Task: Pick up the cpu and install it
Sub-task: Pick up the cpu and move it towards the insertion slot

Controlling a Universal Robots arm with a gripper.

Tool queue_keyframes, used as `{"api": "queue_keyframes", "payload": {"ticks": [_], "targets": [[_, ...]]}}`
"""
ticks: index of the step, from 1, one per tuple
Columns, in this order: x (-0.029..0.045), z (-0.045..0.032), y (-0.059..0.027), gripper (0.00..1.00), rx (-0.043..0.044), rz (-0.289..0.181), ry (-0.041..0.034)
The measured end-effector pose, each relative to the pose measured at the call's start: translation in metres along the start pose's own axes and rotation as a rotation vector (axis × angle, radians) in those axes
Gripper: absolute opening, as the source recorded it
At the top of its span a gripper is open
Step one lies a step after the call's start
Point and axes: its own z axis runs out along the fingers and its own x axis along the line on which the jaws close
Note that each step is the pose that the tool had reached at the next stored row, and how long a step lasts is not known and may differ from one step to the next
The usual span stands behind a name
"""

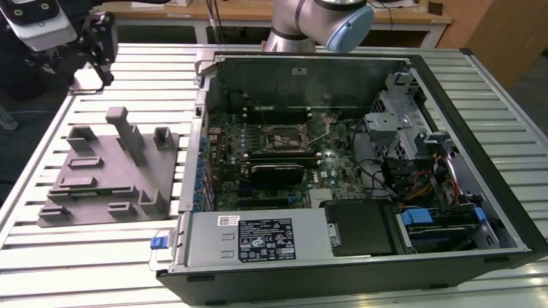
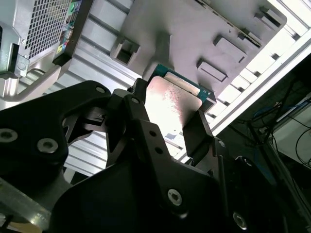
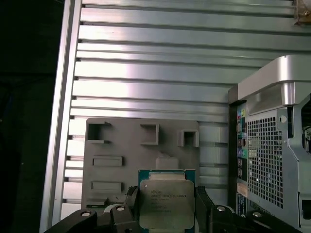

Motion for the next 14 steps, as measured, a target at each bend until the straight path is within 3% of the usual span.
{"api": "queue_keyframes", "payload": {"ticks": [9, 14], "targets": [[-0.0214, 0.0000, -0.0007, 0.54, -0.0025, 0.000, -0.0001], [-0.0373, 0.0000, -0.0012, 0.54, -0.0069, 0.000, -0.0003]]}}
